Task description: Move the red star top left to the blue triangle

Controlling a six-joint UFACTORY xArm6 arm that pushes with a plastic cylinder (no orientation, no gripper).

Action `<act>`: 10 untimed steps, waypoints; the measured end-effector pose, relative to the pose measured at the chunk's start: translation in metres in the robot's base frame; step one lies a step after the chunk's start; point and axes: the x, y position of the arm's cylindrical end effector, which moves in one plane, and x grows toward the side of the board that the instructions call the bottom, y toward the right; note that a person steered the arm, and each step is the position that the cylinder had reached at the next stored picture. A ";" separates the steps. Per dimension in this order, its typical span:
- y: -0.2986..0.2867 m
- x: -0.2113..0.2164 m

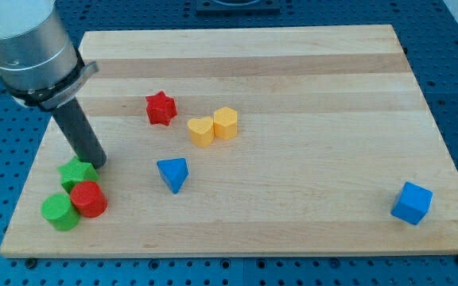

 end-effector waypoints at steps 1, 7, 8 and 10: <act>0.000 0.000; 0.051 -0.160; 0.093 -0.151; 0.077 -0.120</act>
